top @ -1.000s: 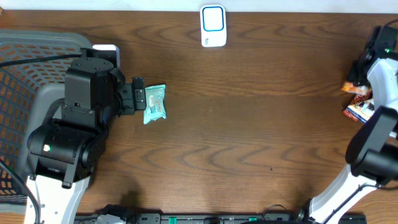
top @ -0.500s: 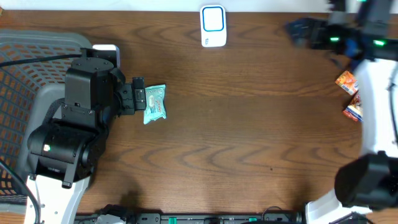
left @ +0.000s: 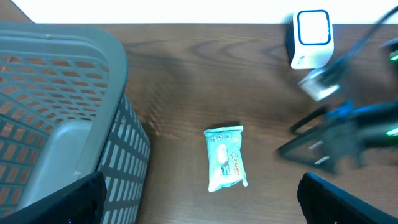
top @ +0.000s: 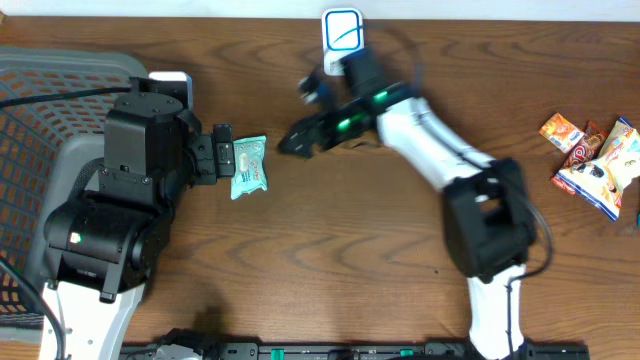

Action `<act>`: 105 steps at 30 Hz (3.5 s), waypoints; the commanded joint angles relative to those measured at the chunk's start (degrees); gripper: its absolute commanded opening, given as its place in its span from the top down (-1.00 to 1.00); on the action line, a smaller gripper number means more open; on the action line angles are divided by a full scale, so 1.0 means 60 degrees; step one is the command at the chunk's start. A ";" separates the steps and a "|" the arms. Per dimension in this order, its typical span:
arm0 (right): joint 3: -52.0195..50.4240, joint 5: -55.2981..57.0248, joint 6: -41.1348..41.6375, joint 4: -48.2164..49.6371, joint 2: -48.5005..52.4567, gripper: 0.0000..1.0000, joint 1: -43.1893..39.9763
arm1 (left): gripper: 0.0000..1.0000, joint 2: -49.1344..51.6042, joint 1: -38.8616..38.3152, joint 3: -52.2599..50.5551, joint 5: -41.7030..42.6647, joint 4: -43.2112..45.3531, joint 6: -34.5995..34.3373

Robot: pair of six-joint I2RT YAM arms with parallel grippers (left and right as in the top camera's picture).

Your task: Scan the item barcode

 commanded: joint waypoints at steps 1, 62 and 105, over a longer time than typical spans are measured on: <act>-0.0026 0.0951 0.0131 0.0528 0.0412 -0.91 0.0681 | -0.95 -0.0004 0.0047 0.0000 -0.0087 0.0000 0.0015; 0.0171 0.2463 0.8335 -0.9613 -0.1657 0.97 -0.2823 | -0.96 -0.0004 0.0051 0.0000 -0.0087 0.0000 0.0015; 0.0153 -0.0066 1.8484 -0.9759 -0.1639 0.97 -0.3082 | -0.96 -0.0004 0.0047 0.0000 -0.0087 0.0000 0.0011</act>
